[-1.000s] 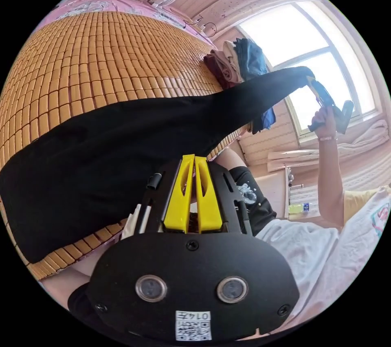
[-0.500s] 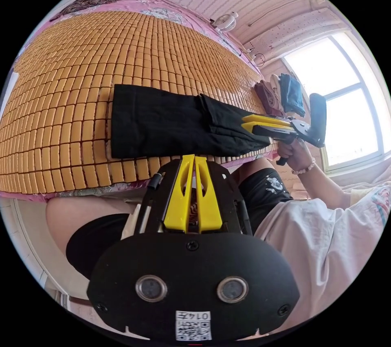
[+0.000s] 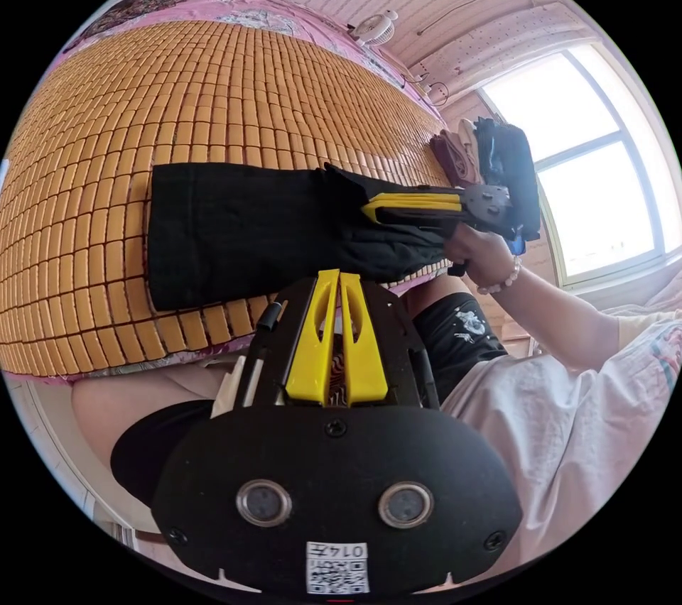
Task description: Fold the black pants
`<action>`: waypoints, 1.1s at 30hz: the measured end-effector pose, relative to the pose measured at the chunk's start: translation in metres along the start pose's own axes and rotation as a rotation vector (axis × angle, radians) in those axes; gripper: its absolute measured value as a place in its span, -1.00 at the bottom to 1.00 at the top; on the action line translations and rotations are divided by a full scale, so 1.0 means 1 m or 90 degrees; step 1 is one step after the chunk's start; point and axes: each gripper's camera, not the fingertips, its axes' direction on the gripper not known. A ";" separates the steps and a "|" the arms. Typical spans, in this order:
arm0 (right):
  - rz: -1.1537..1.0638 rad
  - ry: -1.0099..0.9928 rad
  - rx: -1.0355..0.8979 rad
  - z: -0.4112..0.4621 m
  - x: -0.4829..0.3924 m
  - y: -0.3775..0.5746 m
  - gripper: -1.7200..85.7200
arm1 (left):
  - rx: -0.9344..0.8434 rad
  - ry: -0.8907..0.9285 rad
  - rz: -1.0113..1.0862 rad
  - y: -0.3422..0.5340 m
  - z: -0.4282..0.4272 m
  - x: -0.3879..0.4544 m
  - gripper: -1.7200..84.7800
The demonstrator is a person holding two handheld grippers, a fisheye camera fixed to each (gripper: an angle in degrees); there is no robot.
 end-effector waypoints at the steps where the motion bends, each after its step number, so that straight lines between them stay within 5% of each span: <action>1: 0.000 0.000 0.022 -0.008 0.000 0.001 -0.96 | 0.001 -0.001 0.001 -0.001 0.000 0.000 -0.98; 7: 0.003 -0.039 0.133 -0.034 -0.011 0.002 -0.96 | 0.018 0.001 -0.006 -0.013 -0.004 0.002 -0.98; 11: -0.017 -0.030 -0.029 0.029 -0.018 -0.019 -0.87 | -0.002 -0.014 -0.002 -0.023 0.002 0.004 -0.98; 21: -0.017 -0.065 0.040 -0.009 0.007 -0.050 -0.79 | -0.029 -0.021 0.013 -0.053 0.032 0.021 -0.79; 33: -0.156 0.006 -0.091 0.055 0.008 -0.143 -0.83 | -0.060 -0.133 0.083 -0.083 0.060 0.044 -0.68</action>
